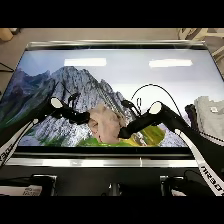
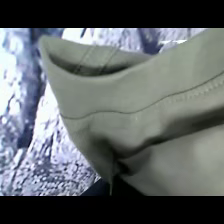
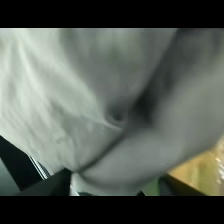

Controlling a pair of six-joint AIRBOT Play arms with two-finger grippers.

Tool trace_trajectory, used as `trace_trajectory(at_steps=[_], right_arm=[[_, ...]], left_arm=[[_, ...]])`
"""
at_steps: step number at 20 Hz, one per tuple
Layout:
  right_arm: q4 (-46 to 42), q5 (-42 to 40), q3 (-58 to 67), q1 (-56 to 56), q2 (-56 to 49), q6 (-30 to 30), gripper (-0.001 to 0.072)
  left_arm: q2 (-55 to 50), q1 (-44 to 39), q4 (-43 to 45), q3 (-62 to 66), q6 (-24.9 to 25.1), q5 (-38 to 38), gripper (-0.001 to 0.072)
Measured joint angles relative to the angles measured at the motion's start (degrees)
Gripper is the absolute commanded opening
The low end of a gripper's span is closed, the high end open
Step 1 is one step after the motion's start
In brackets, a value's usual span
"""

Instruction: Fold the shirts.

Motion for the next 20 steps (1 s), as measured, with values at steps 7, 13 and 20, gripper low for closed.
trace_trajectory(at_steps=[7,13,20], right_arm=[[-0.46,-5.27,4.22,2.03,1.14,-2.49,0.0020],[-15.50,-0.70,24.48,-5.11,13.97,-0.44,0.0021],[-20.15,-6.36,47.30,-9.57,29.86,-1.22,0.0022]], left_arm=[[5.99,0.00,-0.24,5.11,2.89,0.09,0.0024],[21.14,0.00,4.66,22.75,5.55,0.33,0.0023],[36.28,-7.50,6.01,41.66,4.74,9.99,0.0024]])
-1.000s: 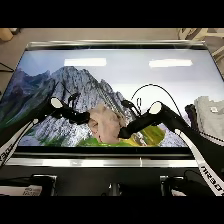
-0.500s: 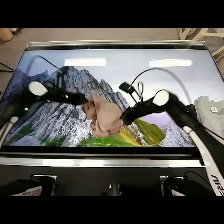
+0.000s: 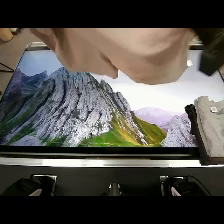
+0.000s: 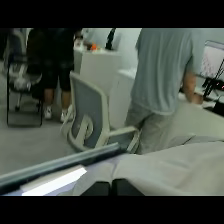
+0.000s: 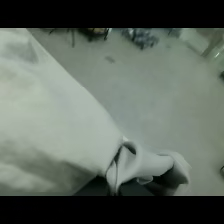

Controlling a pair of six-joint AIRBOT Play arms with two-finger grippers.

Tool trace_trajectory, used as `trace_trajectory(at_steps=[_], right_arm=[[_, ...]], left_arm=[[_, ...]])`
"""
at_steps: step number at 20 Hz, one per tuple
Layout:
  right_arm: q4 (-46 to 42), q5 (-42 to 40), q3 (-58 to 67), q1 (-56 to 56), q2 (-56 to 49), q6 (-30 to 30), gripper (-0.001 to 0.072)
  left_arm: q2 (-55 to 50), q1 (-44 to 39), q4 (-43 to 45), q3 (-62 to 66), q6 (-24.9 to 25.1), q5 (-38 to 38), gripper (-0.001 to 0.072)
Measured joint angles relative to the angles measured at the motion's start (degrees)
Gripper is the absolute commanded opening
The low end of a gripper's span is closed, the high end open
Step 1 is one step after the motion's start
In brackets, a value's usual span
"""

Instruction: Fold the shirts.

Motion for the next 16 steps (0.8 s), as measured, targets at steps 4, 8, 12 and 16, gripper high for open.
trace_trajectory(at_steps=[4,8,12,16], right_arm=[[-2.82,1.46,3.04,-0.39,4.61,0.50,0.0022],[-5.60,5.33,3.93,-0.48,4.33,2.95,0.0022],[-6.64,20.59,2.60,-0.48,-3.41,7.06,0.0022],[-7.02,30.69,-9.64,0.61,-14.34,9.62,0.0023]], left_arm=[[4.48,-2.19,7.72,2.14,-4.22,-3.87,0.0024],[5.51,-2.82,19.04,2.36,-10.27,-13.11,0.0024],[3.56,-2.99,27.26,-1.99,-12.79,-17.46,0.0024],[-3.30,-2.73,30.42,-12.76,-13.57,-17.03,0.0024]])
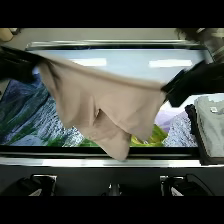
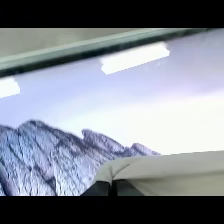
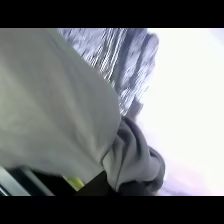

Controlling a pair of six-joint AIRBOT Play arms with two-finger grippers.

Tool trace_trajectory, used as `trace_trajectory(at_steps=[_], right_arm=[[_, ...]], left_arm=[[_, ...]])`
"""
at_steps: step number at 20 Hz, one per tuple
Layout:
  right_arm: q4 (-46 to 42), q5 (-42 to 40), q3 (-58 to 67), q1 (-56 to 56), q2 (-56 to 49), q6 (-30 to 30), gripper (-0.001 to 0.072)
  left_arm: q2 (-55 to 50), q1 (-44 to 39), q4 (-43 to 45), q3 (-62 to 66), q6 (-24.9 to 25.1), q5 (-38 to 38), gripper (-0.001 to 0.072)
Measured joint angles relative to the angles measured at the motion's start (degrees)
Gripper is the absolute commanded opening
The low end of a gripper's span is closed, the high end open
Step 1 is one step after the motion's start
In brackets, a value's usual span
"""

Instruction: Fold the shirts.

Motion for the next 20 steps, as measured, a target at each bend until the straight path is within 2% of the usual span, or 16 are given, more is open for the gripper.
trace_trajectory(at_steps=[3,7,8,9,10,11,13,16,20], right_arm=[[-0.04,-7.78,-9.38,0.33,-9.05,-0.02,0.0023],[1.49,-22.34,-14.05,0.52,-20.00,-0.04,0.0026],[2.32,-25.29,-14.49,0.55,-21.70,0.04,0.0106],[3.63,-28.72,-14.82,0.57,-23.10,0.33,0.0316],[4.59,-31.08,-14.99,0.57,-24.06,0.48,0.0519],[5.44,-32.92,-14.80,0.52,-24.70,0.48,0.0561],[6.62,-32.76,-13.03,-0.70,-24.96,-0.15,0.0629],[7.02,-24.96,-9.86,-6.16,-23.61,-2.99,0.0621],[6.99,-12.55,-9.90,-16.72,-22.10,-5.73,0.0618]], left_arm=[[-9.40,0.72,0.63,-5.90,-0.85,5.05,0.0025],[-22.84,1.36,0.46,-7.08,-2.14,11.28,0.0033],[-25.83,1.42,-0.15,-7.04,-3.21,12.00,0.0105],[-28.13,1.51,-1.22,-7.02,-4.24,12.44,0.0306],[-29.97,1.53,-2.29,-6.97,-5.11,12.79,0.0604],[-31.47,1.53,-3.43,-6.86,-5.97,12.90,0.0683],[-33.14,2.45,-5.20,-5.77,-6.82,11.04,0.0684],[-33.00,6.73,-5.81,-3.45,-7.19,3.74,0.0684],[-30.16,14.01,-9.75,-5.40,-4.13,-5.42,0.0683]])
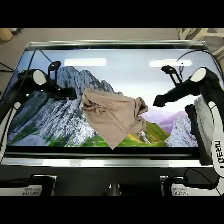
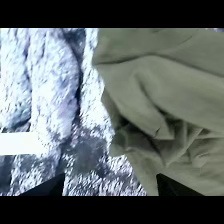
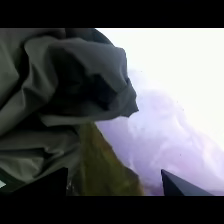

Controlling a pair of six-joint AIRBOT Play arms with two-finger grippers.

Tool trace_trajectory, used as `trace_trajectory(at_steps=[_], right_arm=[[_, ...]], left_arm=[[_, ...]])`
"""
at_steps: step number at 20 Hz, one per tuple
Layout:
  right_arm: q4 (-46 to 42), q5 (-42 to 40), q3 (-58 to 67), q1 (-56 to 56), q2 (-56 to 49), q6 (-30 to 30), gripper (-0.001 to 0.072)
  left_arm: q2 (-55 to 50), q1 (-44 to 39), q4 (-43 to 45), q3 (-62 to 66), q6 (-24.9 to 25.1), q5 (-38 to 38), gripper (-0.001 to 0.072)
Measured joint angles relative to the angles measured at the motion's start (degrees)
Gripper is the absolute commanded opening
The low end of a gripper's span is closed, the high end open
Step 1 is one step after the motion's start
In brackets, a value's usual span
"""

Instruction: Fold the shirts.

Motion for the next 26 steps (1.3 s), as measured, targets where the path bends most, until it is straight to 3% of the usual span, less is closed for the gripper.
trace_trajectory(at_steps=[3,7,11,12,13,17,18,19,20,21,22,23,24,26], right_arm=[[0.63,4.70,-4.52,-3.85,0.37,-1.62,0.0625],[3.76,6.19,-11.28,-3.72,0.48,-4.66,0.0707],[4.39,3.65,-15.28,0.31,0.46,-7.02,0.0710],[4.37,2.47,-15.87,1.27,0.33,-7.39,0.0711],[4.42,1.75,-16.31,2.16,-0.04,-7.58,0.0712],[4.28,-1.33,-17.14,6.16,-2.47,-8.02,0.0712],[4.42,-2.32,-17.22,7.30,-3.06,-8.07,0.0712],[4.39,-3.39,-17.27,8.33,-3.63,-8.04,0.0710],[4.39,-4.44,-17.33,9.18,-4.20,-7.89,0.0703],[4.70,-4.98,-17.33,9.79,-4.57,-7.63,0.0639],[5.11,-5.44,-17.29,10.40,-4.96,-7.30,0.0421],[5.49,-6.51,-17.38,10.86,-5.42,-7.08,0.0066],[5.01,-7.32,-17.44,11.26,-5.73,-6.67,0.0021],[5.18,-7.04,-17.00,11.47,-5.57,-5.75,0.0019]], left_arm=[[1.03,1.95,-7.23,-6.67,2.36,-1.90,0.0680],[0.09,-0.31,-17.44,-16.26,3.63,4.09,0.0676],[-2.99,-3.37,-23.91,-19.56,4.07,8.98,0.0675],[-3.54,-3.85,-25.11,-19.93,4.20,9.84,0.0639],[-3.96,-4.20,-25.99,-20.20,4.24,10.56,0.0540],[-4.79,-4.79,-28.76,-20.65,4.35,14.08,0.0363],[-4.96,-4.87,-29.55,-20.68,4.37,14.88,0.0276],[-5.25,-4.98,-30.18,-20.72,4.37,15.47,0.0124],[-5.57,-4.98,-30.58,-20.76,4.37,15.80,0.0023],[-5.95,-5.01,-30.97,-20.76,4.42,16.24,0.0026],[-6.38,-4.98,-31.32,-20.79,4.42,16.44,0.0025],[-6.75,-4.98,-31.47,-20.79,4.44,16.61,0.0024],[-6.88,-4.98,-31.76,-20.74,4.96,16.70,0.0024],[-6.32,-4.79,-31.80,-20.15,6.99,16.74,0.0024]])
